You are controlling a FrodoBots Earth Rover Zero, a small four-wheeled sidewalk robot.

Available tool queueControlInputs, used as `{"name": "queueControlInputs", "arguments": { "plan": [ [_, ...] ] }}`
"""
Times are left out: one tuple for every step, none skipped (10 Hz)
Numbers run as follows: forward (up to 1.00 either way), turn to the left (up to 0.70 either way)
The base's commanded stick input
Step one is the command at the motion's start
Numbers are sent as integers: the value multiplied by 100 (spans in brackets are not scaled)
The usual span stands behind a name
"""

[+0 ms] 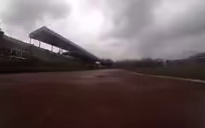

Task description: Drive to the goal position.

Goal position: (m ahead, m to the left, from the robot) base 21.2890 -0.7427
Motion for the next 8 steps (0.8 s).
{"name": "queueControlInputs", "arguments": {
  "plan": [
    [50,0],
    [50,0],
    [50,0],
    [50,0],
    [50,0],
    [50,0],
    [50,0],
    [50,0]
  ]
}}
